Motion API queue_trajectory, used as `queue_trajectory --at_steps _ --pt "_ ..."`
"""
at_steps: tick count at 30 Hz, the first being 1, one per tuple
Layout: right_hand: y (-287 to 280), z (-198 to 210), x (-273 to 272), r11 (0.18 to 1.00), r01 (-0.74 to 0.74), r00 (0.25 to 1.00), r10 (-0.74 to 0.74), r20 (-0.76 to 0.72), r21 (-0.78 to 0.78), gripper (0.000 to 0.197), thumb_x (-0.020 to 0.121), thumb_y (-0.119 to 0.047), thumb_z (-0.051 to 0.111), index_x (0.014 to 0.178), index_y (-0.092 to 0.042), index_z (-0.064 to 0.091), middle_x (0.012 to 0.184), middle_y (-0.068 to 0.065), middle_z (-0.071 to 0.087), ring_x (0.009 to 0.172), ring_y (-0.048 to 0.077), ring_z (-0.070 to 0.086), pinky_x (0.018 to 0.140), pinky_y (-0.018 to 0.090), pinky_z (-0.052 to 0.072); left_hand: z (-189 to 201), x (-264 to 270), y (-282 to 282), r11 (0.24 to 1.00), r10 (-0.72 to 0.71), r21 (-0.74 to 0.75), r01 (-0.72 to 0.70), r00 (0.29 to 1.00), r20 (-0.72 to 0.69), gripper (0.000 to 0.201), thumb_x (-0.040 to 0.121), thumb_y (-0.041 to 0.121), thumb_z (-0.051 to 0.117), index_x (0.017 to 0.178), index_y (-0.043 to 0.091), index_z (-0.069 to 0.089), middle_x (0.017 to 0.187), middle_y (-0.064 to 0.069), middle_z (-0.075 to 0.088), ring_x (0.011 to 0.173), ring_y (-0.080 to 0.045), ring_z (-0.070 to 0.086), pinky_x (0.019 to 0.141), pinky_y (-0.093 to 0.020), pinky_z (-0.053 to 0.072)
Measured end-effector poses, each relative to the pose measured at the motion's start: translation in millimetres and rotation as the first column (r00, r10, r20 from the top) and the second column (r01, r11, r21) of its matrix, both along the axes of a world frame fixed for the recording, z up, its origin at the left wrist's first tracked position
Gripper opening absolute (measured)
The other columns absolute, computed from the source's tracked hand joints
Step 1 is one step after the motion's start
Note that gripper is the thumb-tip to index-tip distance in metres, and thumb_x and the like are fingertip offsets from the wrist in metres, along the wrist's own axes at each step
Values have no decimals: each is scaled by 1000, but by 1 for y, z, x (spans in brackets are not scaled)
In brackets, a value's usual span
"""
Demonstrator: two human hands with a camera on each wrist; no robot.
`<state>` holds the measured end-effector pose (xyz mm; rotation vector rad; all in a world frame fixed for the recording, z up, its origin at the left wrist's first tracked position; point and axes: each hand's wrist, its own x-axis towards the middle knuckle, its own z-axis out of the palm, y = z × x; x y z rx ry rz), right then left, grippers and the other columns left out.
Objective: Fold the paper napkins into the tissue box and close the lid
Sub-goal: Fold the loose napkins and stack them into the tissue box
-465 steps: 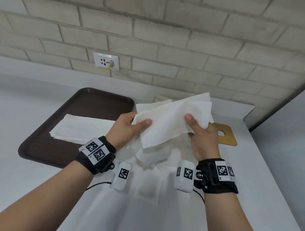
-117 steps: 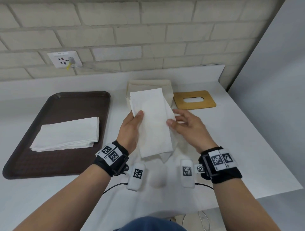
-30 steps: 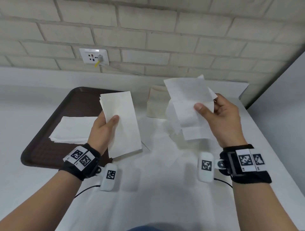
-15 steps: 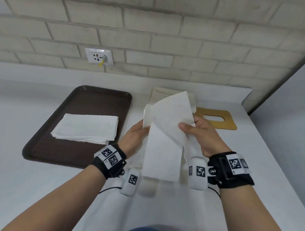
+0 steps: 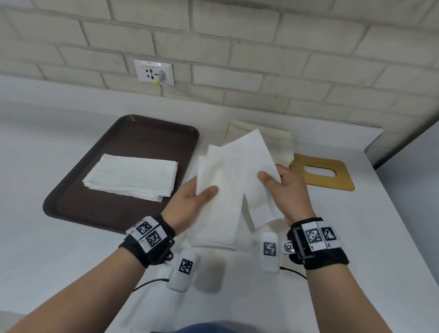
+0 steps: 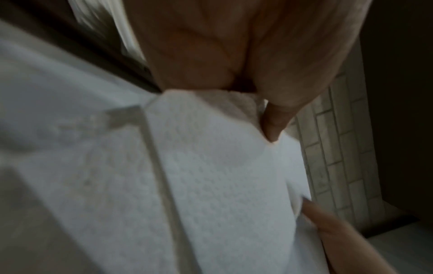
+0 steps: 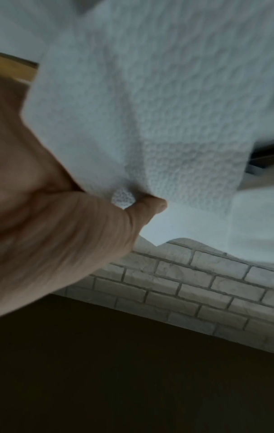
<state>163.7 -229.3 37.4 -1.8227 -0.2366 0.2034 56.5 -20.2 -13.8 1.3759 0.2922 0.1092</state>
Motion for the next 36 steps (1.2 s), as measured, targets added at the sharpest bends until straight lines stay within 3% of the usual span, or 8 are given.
queue_trajectory --at_steps 4,9,17,24,26,29,31,36 --pt "-6 15 -1 987 65 997 -57 -61 149 8 96 -20 71 97 -27 76 98 -10 79 94 13 75 85 36 61 -2 -7 22 987 155 -41 -155 988 12 37 99 25 61 135 18 64 129 -6 73 122 -29 68 111 -57 47" --pt "25 14 -29 899 -40 946 174 -272 437 22 95 -17 69 116 -13 73 114 6 77 105 25 74 88 41 60 4 -11 21 953 265 -148 -263 964 -10 32 109 11 47 137 15 61 131 -7 72 123 -28 68 114 -55 45" --pt "72 -23 -53 988 -98 986 113 -125 118 13 85 -21 83 95 -17 77 92 -8 80 87 11 76 86 40 62 14 -20 1 935 194 -302 -187 981 -8 46 111 38 37 145 12 53 134 -13 70 124 -31 67 95 -43 59" --pt "55 -39 -25 991 -29 997 39 73 -131 24 80 -36 86 98 -25 72 84 -9 72 71 -1 62 74 18 52 2 -25 23 963 268 -5 -268 963 12 35 100 30 61 133 20 62 127 -5 74 119 -30 70 104 -56 53" --pt "36 -46 6 906 -65 964 165 208 -418 30 88 -18 76 116 -23 69 109 -5 71 97 6 63 89 26 51 12 -27 37 949 315 -6 -314 949 19 24 106 20 58 129 20 63 120 -2 77 114 -28 72 96 -44 60" --pt "22 -58 38 495 -228 855 513 70 -839 75 84 1 62 152 -24 43 159 -1 39 145 24 35 114 41 37 23 -29 57 927 371 30 -373 927 58 22 107 16 54 127 21 63 119 0 77 112 -23 73 98 -43 57" --pt "23 -63 46 317 -253 794 608 -9 -914 79 86 -3 61 156 -26 35 162 -3 34 147 23 33 115 42 36 23 -31 68 908 412 48 -416 908 70 24 107 17 55 129 20 64 123 -2 75 115 -24 72 103 -49 54" --pt "24 -67 46 391 -60 747 628 218 -919 25 100 -22 54 118 -23 71 114 -4 75 101 24 67 90 37 48 24 -34 81 888 451 53 -456 888 87 30 100 29 61 129 24 65 127 -1 74 120 -24 69 108 -55 50"
